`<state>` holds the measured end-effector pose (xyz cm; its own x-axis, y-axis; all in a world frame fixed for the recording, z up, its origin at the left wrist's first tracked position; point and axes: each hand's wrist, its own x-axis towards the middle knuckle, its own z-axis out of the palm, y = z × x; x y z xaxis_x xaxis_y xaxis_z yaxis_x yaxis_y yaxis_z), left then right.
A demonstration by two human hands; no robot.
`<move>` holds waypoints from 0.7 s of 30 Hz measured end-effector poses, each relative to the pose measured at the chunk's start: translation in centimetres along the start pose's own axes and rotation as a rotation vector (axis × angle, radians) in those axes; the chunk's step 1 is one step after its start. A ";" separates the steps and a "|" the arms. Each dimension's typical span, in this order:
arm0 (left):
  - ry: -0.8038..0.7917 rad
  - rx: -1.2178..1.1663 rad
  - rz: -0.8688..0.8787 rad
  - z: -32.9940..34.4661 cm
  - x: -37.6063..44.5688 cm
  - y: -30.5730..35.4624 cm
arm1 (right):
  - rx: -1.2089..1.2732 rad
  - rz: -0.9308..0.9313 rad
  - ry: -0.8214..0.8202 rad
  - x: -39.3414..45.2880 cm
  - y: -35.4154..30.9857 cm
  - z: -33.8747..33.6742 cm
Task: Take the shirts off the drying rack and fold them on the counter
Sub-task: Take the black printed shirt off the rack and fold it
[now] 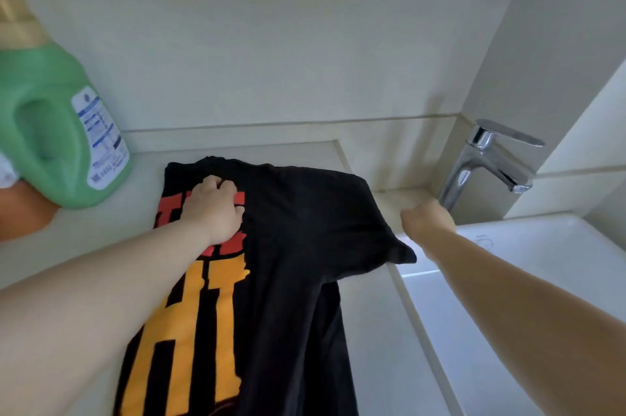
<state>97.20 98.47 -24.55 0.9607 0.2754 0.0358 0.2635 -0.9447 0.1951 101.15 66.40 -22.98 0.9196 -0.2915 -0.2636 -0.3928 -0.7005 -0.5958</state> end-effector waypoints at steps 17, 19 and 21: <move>-0.258 -0.232 -0.295 -2.5 -16.4 -8.6 | 0.106 0.042 -0.390 -19.4 -0.8 5.3; -0.180 -0.250 -0.310 -3.1 -16.9 -9.9 | 0.195 0.085 -0.251 -19.0 0.4 4.2; -0.130 -0.254 -0.319 -3.5 -17.5 -10.5 | 0.254 0.129 -0.207 -20.0 1.2 4.0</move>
<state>77.28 104.21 -23.84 0.8418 0.5066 -0.1865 0.5352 -0.7376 0.4117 82.28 73.98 -21.49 0.8506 -0.2110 -0.4817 -0.5199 -0.4742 -0.7105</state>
